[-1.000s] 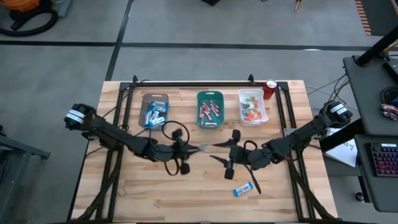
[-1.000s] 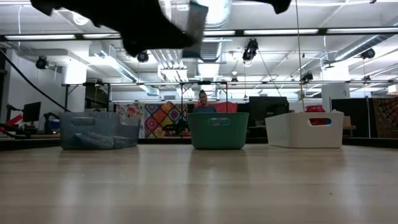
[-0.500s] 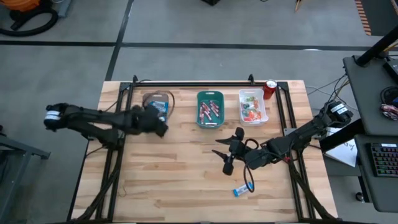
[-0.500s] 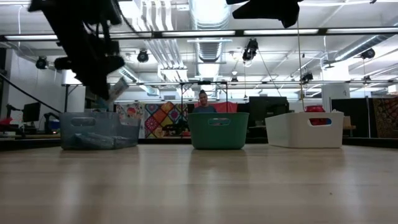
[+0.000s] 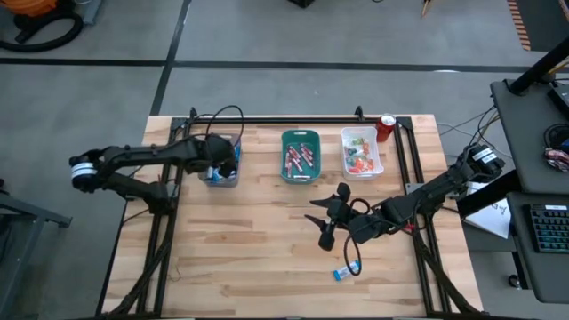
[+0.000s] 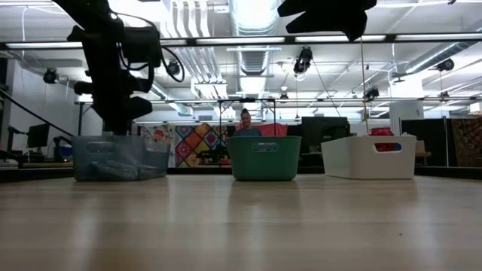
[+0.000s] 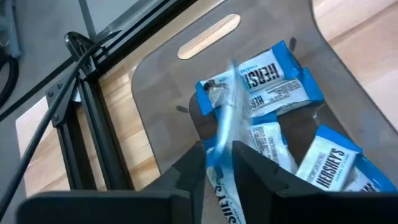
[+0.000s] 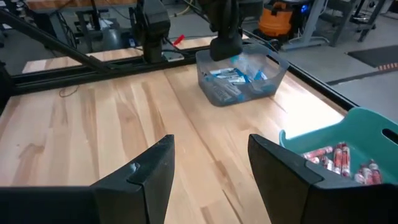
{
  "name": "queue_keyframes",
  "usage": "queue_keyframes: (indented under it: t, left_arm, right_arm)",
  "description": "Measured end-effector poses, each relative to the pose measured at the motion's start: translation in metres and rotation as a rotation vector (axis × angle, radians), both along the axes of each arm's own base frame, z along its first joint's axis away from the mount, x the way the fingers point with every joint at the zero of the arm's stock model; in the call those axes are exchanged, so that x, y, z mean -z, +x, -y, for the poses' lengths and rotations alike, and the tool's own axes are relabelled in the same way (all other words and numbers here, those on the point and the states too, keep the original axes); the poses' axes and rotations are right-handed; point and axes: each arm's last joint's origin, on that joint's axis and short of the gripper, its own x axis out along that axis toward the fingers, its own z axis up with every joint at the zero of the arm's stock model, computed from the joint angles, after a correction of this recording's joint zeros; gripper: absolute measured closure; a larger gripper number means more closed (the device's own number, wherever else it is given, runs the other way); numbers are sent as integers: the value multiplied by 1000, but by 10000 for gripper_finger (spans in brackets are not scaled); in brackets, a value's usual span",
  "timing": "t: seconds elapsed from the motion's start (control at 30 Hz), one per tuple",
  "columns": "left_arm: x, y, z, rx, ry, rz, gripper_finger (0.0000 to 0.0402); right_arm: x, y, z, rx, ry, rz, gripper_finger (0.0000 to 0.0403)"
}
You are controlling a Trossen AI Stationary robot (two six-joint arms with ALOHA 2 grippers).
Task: Sort candy
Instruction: Put the white chocolate into the black bin
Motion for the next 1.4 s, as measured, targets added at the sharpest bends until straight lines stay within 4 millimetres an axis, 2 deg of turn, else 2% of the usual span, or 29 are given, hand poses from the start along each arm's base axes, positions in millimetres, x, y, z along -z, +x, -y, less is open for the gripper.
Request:
queue_keyframes:
  t: [0.17, 0.3, 0.47, 0.53, 0.63, 0.77, 0.93, 1.07, 1.2, 1.4]
  left_arm:
    - [2, 2, 1, -3, -1, 3, 308]
    - [-1, 9, 12, 34, 11, 60, 294]
    - [-6, 20, 41, 147, 18, 159, 297]
    - [-7, 25, 58, 216, 12, 184, 300]
    - [-8, 29, 85, 334, 0, 225, 306]
    - [-11, 33, 127, 535, -16, 301, 313]
    - [-18, 29, 181, 831, -28, 407, 324]
    - [-26, 22, 213, 1008, -35, 503, 325]
    - [-35, 20, 230, 1094, 13, 599, 325]
    - [-42, 23, 233, 1133, 96, 640, 325]
  right_arm:
    - [-2, 3, 6, 36, 3, 27, 207]
    - [-13, 11, 32, 212, -97, 88, 207]
    - [-23, 19, 76, 364, -171, 72, 207]
    - [-20, 21, 88, 325, -152, 32, 207]
    - [-12, 23, 95, 179, -49, -23, 207]
    - [-5, 22, 90, 4, 86, -87, 207]
    - [0, 17, 65, -159, 186, -146, 207]
    - [4, 11, 47, -213, 289, -187, 207]
    - [9, 5, 28, -290, 463, -249, 207]
    - [13, -6, 4, -390, 652, -355, 210]
